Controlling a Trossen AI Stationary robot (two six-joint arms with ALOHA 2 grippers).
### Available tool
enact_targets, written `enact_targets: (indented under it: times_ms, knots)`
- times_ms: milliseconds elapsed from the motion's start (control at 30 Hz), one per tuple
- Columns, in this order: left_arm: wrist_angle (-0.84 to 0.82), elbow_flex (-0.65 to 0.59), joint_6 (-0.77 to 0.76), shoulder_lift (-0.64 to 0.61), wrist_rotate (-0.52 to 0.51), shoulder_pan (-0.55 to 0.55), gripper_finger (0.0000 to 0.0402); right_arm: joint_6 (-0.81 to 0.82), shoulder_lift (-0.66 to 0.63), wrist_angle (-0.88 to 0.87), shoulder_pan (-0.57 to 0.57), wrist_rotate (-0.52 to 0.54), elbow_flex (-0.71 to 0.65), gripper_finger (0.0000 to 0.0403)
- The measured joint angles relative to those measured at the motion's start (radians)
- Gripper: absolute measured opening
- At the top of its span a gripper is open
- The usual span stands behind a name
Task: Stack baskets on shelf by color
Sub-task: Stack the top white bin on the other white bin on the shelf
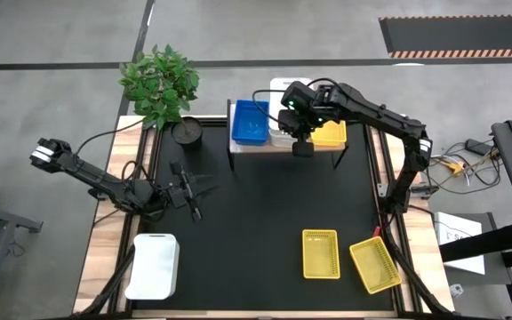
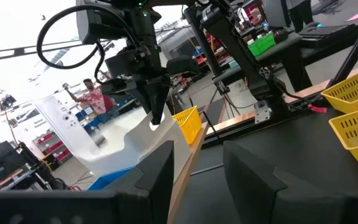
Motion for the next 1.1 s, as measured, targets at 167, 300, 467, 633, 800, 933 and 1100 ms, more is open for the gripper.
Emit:
enact_targets:
  times_ms: [167,300,467,633,800,933,1100]
  knots:
    - [0.000,0.000,0.000,0.000,0.000,0.000,0.0122,0.005,-0.002,-0.005,0.000,0.000,0.000,0.0008]
    - [0.000,0.000,0.000,0.000,0.000,0.000,0.0122,0.020,-0.002,-0.005,0.000,0.000,0.000,0.0009]
    - [0.000,0.000,0.000,0.000,0.000,0.000,0.0122,0.037,-0.002,-0.004,0.000,0.000,0.000,0.0032]
    - [0.000,0.000,0.000,0.000,0.000,0.000,0.0122,0.038,-0.002,-0.004,0.000,0.003,0.000,0.0078]
    - [0.000,0.000,0.000,0.000,0.000,0.000,0.0122,0.017,-0.008,-0.008,0.000,0.007,0.000,0.0113]
    - [0.000,0.000,0.000,0.000,0.000,0.000,0.0122,0.012,-0.024,-0.012,0.000,0.008,0.011,0.0125]
    - [0.000,0.000,0.000,0.000,0.000,0.000,0.0122,0.013,-0.025,-0.015,0.000,0.008,0.068,0.0129]
